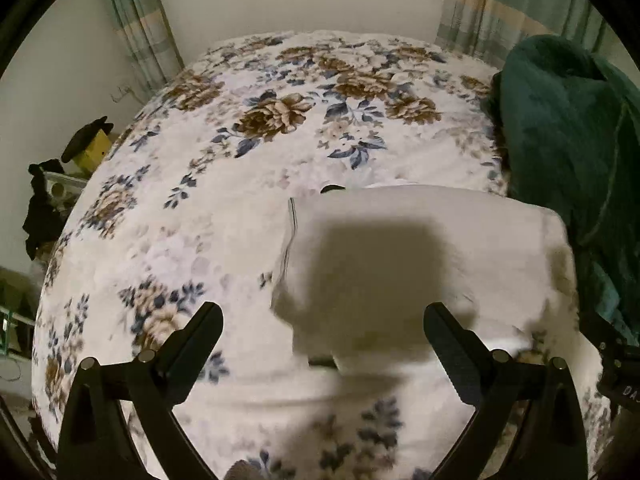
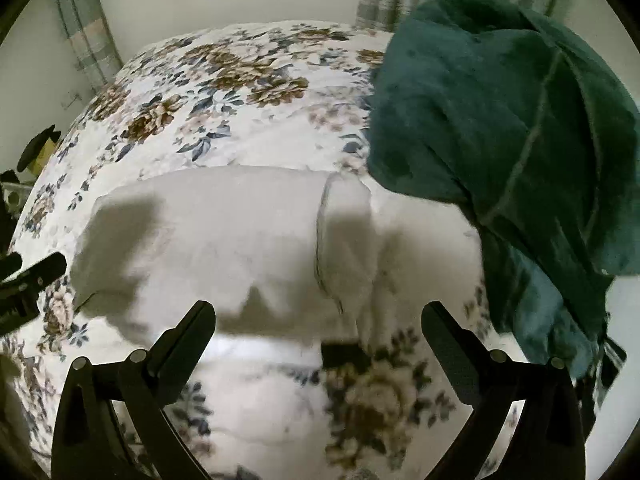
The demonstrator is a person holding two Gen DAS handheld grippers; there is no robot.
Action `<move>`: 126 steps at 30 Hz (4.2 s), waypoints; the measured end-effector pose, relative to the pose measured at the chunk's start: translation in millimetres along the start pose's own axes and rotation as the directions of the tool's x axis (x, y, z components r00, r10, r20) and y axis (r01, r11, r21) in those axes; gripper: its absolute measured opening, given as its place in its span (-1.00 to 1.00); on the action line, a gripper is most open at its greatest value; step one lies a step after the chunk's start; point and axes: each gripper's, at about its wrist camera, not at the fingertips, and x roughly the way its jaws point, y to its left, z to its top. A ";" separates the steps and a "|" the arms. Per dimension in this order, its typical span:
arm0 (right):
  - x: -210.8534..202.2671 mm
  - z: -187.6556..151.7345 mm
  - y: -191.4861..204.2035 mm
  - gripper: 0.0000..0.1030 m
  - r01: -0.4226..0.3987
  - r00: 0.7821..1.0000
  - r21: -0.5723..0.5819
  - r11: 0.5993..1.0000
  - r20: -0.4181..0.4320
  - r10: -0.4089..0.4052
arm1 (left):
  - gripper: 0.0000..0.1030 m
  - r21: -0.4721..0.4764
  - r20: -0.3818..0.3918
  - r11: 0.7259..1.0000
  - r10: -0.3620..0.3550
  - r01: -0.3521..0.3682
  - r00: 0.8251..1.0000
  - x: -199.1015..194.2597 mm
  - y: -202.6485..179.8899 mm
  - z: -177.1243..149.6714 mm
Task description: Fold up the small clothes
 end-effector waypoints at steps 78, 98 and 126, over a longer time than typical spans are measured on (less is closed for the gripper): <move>-614.3 -249.0 -64.2 1.00 -0.040 0.863 -0.066 0.997 0.501 0.068 | 0.99 -0.050 0.418 0.999 0.018 0.003 0.908 -518.9 -4.3 -221.2; -617.2 -251.4 -52.6 1.00 -0.049 0.844 -0.074 0.996 0.530 0.081 | 0.99 -0.070 0.434 0.998 0.028 0.003 0.900 -528.2 -2.7 -219.5; -620.0 -254.8 -52.1 1.00 -0.049 0.841 -0.064 0.997 0.536 0.076 | 0.99 -0.066 0.442 0.998 0.042 -0.015 0.896 -532.5 -3.0 -222.7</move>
